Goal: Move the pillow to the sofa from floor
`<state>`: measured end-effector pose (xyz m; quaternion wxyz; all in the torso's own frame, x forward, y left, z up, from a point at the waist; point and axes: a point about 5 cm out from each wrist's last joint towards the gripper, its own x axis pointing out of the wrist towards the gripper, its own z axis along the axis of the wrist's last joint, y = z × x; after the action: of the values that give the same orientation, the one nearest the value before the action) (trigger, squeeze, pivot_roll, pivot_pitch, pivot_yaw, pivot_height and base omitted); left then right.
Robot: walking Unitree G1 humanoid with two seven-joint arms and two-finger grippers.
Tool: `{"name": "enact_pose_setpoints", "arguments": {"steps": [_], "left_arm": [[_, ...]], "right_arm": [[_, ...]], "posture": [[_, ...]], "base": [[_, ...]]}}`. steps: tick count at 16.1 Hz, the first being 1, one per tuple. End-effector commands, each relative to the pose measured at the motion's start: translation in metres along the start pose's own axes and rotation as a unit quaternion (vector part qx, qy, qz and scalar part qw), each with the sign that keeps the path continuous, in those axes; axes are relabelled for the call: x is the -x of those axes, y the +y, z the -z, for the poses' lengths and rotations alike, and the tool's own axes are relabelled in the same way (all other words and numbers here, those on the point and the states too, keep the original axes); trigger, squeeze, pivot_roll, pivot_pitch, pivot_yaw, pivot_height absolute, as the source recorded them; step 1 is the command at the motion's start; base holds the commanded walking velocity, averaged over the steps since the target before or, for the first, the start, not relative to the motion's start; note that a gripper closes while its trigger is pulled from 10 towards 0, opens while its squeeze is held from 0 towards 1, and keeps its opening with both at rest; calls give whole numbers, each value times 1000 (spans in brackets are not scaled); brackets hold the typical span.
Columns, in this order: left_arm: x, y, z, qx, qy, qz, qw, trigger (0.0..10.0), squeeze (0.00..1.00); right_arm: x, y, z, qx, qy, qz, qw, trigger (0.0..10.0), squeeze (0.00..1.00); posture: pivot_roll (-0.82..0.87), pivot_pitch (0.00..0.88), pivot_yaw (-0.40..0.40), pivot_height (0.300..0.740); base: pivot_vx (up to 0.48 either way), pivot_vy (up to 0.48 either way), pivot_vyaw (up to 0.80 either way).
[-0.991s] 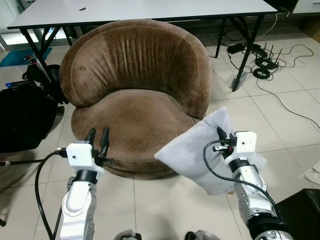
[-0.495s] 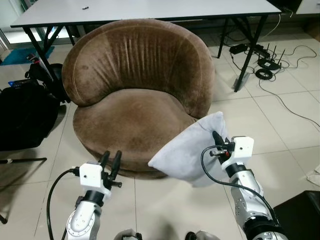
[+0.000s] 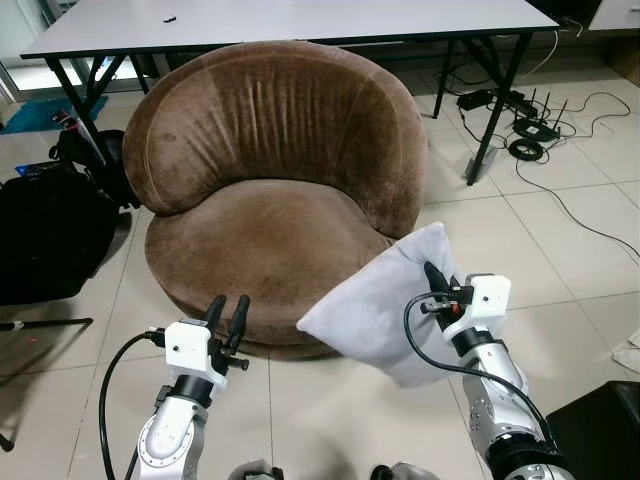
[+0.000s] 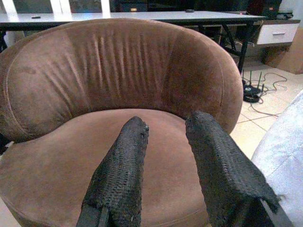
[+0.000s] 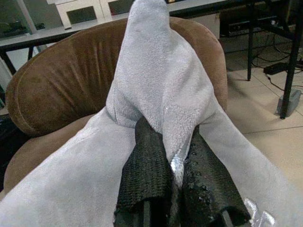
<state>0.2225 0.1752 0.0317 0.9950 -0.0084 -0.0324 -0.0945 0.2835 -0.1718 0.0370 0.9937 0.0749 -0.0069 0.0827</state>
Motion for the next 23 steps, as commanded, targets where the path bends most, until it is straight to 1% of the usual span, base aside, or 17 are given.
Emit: {"name": "enact_pose_setpoints", "arguments": {"steps": [1, 2, 3, 5, 6, 7, 8, 10, 11, 12, 13, 14, 16, 18, 20, 21, 23], "left_arm": [[1, 0, 1, -2, 0, 4, 1000, 10000, 0], [1, 0, 1, -3, -2, 3, 1000, 10000, 0], [1, 1, -1, -2, -7, -2, 1000, 10000, 0], [1, 4, -6, -7, -30, -17, 999, 10000, 0], [0, 8, -9, 4, -41, -39, 998, 10000, 0], [-3, 18, -9, 9, -32, -92, 995, 10000, 0], [-6, 28, -8, -3, -15, -135, 991, 10000, 0], [-10, 29, -6, 22, -12, -124, 992, 10000, 0], [-18, 27, -12, 20, -34, -97, 995, 10000, 0], [-25, 24, -23, -1, -64, -68, 996, 10000, 0], [-37, 21, -29, 5, -64, -62, 996, 10000, 0], [-41, 20, -30, 6, -64, -62, 996, 10000, 0], [-70, 9, -38, 5, -44, -71, 997, 10000, 0], [-76, 8, -40, 12, -44, -63, 997, 10000, 0], [-79, 6, -29, 18, -16, -57, 998, 10000, 0], [-82, -3, -23, 17, -1, -32, 999, 10000, 0], [-87, -28, -17, 35, 15, 29, 999, 10000, 0]], "right_arm": [[-6, 1, -10, 14, -26, 1, 1000, 3176, 0], [-7, 1, -10, 20, -25, 5, 999, 3176, 0], [-7, 1, -10, 18, -27, 2, 999, 10000, 0], [-7, 2, -12, 12, -33, -6, 999, 10000, 0], [-8, 3, -12, -2, -34, -7, 999, 10000, 0], [-9, 2, -11, -16, -28, -4, 999, 10000, 0], [-11, 0, -11, -14, -19, 1, 1000, 10000, 0], [-13, 1, -11, -11, -14, -12, 1000, 10000, 0], [-18, 5, -14, 1, -17, -29, 999, 10000, 0], [-22, 10, -19, 17, -24, -47, 998, 10000, 0], [-27, 15, -22, 12, -31, -54, 998, 10000, 0], [-28, 17, -23, 11, -32, -56, 998, 10000, 0], [-38, 23, -28, 5, -32, -53, 998, 10000, 0], [-40, 25, -27, 11, -26, -55, 998, 10000, 0], [-41, 26, -25, 9, -20, -61, 998, 10000, 0], [-42, 30, -23, 8, -14, -69, 997, 10000, 0], [-43, 39, -20, 9, -2, -83, 997, 10000, 0]], "posture": [[7, 73, 29, 740], [7, 73, 29, 740], [7, 75, 29, 740], [8, 78, 29, 740], [7, 77, 29, 740], [7, 77, 29, 740], [7, 77, 29, 740], [9, 73, 21, 740], [9, 72, 17, 740], [7, 73, 13, 740], [7, 73, 13, 740], [11, 73, 9, 740], [13, 79, 6, 740], [18, 84, 3, 740], [23, 96, -2, 740], [26, 106, -5, 740], [26, 117, -5, 740]], "base": [[0, 0, 0], [0, 0, 0], [0, 0, 0], [0, 0, 0], [0, 0, 0], [0, 0, 0], [0, 0, 0], [0, 0, 0], [0, 0, 0], [0, 0, 0], [0, 0, 0], [0, 0, 0], [0, 0, 0], [0, 0, 0], [0, 0, 0], [0, 0, 0], [0, 0, 0]]}}
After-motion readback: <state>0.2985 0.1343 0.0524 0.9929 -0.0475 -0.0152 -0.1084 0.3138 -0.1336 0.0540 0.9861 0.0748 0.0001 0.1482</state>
